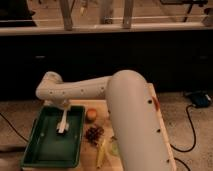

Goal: Wipe tray with brush

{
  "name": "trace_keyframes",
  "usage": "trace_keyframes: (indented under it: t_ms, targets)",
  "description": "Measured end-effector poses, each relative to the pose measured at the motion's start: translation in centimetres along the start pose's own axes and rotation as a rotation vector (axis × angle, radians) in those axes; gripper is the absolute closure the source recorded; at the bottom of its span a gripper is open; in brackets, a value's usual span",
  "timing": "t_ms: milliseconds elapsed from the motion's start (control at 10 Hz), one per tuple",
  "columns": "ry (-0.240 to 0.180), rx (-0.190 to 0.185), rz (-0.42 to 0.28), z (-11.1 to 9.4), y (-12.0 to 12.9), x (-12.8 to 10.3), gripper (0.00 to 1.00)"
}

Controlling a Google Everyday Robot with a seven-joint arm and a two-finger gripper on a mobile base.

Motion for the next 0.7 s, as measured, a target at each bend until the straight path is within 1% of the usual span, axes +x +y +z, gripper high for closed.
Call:
trace_keyframes:
  t_ms: [100, 200, 400, 500, 600, 700]
  targets:
    - [-0.005, 0.016, -0.037, -0.1, -1.7, -0.5, 0.96]
    - [-0.016, 0.034, -0.079, -0.3, -2.9, -1.5, 0.96]
    - [-0.038, 0.055, -0.116, -0.5, -3.7, -3.6, 0.96]
    - [-0.052, 0.044, -0.117, -0.5, -2.5, -4.5, 0.96]
    - [-0.053, 0.031, -0.107, -0.4, -1.2, -4.5, 0.96]
    - [-0.055, 0.015, -0.088, -0.4, 0.6, -4.4, 0.96]
